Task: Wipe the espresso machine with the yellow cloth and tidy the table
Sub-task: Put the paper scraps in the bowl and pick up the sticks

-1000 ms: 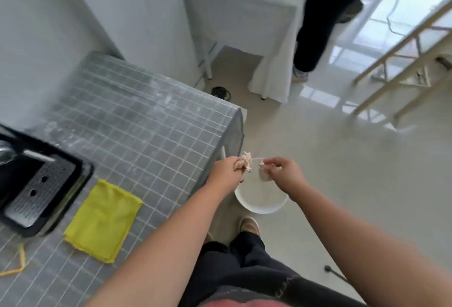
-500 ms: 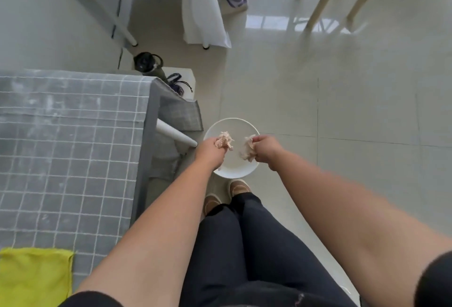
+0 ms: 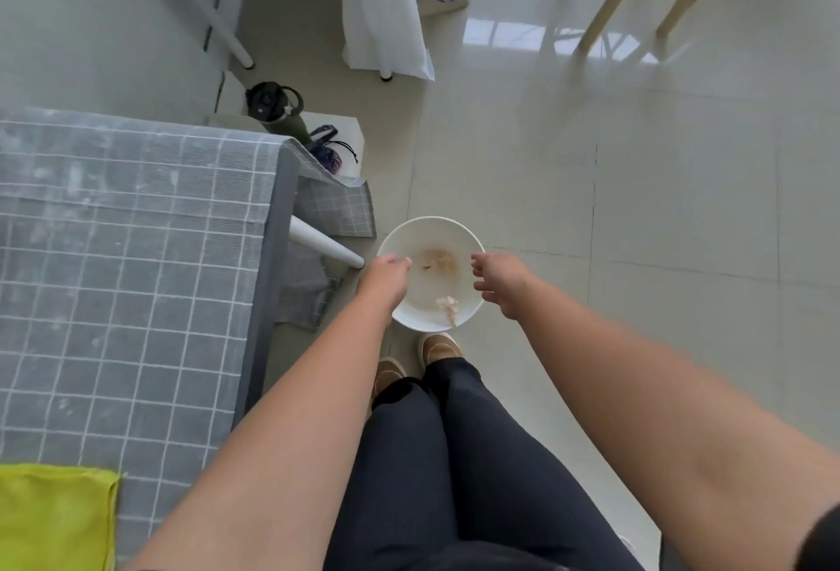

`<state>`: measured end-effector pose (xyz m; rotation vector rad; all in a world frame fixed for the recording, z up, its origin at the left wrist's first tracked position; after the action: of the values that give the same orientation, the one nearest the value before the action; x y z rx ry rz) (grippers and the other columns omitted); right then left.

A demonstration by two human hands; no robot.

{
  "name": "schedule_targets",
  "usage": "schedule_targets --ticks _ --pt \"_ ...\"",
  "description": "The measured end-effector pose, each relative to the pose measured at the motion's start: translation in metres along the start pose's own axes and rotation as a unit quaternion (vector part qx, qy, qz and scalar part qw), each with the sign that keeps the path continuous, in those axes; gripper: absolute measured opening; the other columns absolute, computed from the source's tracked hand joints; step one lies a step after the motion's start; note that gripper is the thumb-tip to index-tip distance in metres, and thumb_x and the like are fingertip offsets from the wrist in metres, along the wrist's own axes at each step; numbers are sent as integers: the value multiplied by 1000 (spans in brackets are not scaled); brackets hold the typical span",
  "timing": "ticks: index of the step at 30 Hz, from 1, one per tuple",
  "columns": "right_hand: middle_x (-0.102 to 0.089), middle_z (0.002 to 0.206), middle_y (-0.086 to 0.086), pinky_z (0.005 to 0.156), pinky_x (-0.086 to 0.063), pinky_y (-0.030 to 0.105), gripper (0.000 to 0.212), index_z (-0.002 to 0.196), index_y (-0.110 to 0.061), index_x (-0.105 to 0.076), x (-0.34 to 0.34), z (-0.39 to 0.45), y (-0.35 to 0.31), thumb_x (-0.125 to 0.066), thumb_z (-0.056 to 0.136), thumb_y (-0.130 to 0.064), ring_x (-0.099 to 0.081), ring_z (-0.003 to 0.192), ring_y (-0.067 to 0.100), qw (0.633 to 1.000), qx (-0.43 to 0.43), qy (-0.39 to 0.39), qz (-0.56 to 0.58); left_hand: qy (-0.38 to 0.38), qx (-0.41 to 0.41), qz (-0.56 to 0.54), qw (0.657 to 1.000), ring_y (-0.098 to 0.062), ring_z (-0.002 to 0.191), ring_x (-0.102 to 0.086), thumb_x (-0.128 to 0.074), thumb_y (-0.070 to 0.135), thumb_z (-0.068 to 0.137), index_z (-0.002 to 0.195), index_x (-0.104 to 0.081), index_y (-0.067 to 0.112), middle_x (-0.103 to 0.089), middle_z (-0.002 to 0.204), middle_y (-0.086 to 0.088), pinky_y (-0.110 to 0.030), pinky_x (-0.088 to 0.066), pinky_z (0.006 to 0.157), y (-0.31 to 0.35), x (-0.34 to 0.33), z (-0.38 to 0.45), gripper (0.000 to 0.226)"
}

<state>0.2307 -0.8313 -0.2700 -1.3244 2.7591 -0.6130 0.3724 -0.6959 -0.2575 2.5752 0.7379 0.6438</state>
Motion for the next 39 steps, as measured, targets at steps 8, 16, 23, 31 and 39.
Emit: schedule_targets --ticks 8,16,23,31,39 --pt "-62 98 9 70 -48 31 30 117 -12 -62 -27 -89 -20 -43 94 -11 -54 77 21 996 70 -50 -33 21 -72 -127 989 -8 99 -61 -52 25 98 116 -63 24 -68 116 8 -32 -45 91 11 97 -111 22" --pt "-65 78 7 53 -39 22 24 103 -12 -65 -161 -194 -41 -45 93 -8 -52 59 15 940 171 -215 -203 139 -103 -320 931 -13 92 -62 -46 12 101 114 -62 15 -70 107 1 -24 -47 77 -54 189 -236 21" --pt "-67 78 6 49 -40 16 20 98 -14 -66 -318 -294 -21 -51 89 -5 -53 59 12 811 267 -355 -382 324 -54 -391 860 -14 86 -59 -48 13 99 101 -64 24 -70 99 2 -29 -42 74 -190 276 -317 19" --pt "-63 79 0 61 -46 27 19 100 -21 -67 -468 -354 78 -60 83 -15 -57 70 17 647 336 -397 -558 458 49 -392 796 -19 87 -62 -59 16 93 94 -67 25 -70 102 -5 -26 -45 69 -372 360 -380 12" --pt "-59 82 -2 64 -45 25 28 113 -23 -67 -583 -395 146 -64 86 -27 -58 75 16 460 480 -347 -662 460 142 -228 847 -25 116 -60 -52 23 98 131 -61 18 -61 134 -5 -33 -44 97 -489 450 -389 35"
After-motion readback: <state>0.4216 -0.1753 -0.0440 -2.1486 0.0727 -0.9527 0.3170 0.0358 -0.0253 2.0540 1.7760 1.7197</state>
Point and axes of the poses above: each hand's wrist, its own z-axis towards the middle knuckle, its own x-axis out of the back of the hand, y = z × x, the point moved 8 cm from there along z, towards the middle knuckle
